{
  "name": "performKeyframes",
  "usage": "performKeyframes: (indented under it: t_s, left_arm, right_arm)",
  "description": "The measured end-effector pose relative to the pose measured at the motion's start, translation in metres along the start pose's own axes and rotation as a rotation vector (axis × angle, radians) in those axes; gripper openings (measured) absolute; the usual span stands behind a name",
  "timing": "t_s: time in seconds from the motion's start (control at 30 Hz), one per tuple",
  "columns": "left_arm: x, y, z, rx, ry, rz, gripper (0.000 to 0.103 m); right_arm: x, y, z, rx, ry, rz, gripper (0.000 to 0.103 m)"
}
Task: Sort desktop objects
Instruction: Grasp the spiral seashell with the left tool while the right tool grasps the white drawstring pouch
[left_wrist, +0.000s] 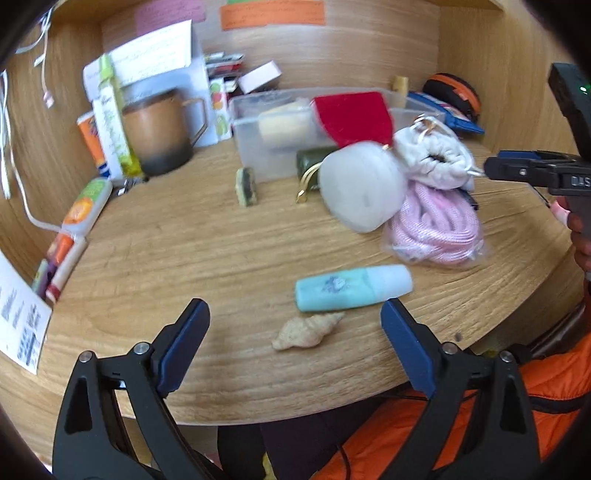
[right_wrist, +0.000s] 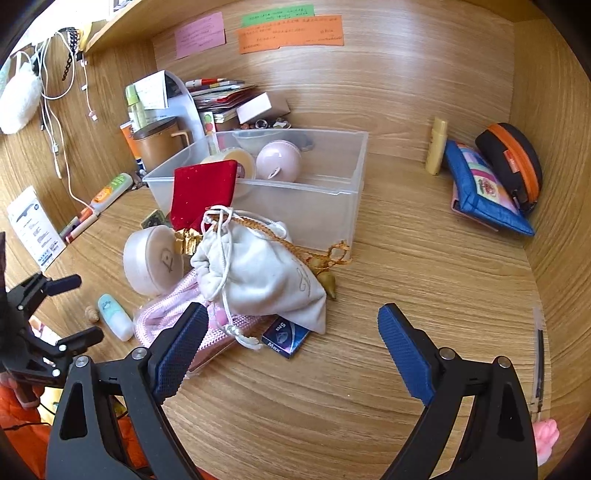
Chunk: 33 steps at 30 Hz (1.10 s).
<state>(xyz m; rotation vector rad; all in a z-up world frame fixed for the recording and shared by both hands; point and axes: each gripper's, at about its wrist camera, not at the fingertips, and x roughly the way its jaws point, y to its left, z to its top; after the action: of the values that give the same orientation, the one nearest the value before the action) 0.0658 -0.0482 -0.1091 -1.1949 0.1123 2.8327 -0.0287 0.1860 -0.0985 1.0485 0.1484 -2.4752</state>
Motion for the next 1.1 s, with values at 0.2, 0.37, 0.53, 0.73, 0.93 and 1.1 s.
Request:
performKeyframes:
  t_s: [0.2, 0.37, 0.53, 0.73, 0.93, 1.1]
  left_arm:
    - [0.000, 0.009, -0.005, -0.051, 0.002, 0.008, 0.070]
    - [-0.003, 0.010, -0.007, -0.030, -0.016, -0.021, 0.053]
    - [-0.007, 0.014, -0.010, -0.019, -0.033, -0.032, 0.037]
    - [-0.007, 0.022, -0.013, -0.033, -0.059, -0.016, 0.031]
    - [-0.002, 0.039, -0.007, -0.143, -0.074, -0.022, 0.028]
    - [0.008, 0.064, 0.003, -0.313, -0.069, -0.059, 0.025]
  right_arm:
    - [0.011, -0.002, -0.001, -0.011, 0.033, 0.018, 0.092]
    - [0.019, -0.004, 0.003, -0.002, 0.050, 0.042, 0.092]
    - [0.027, 0.002, 0.008, -0.017, 0.065, 0.046, 0.092]
    - [0.040, 0.012, 0.012, -0.048, 0.097, 0.028, 0.092]
    - [0.053, 0.019, 0.019, -0.070, 0.125, 0.013, 0.092]
    - [0.061, 0.019, 0.028, -0.076, 0.125, 0.016, 0.092]
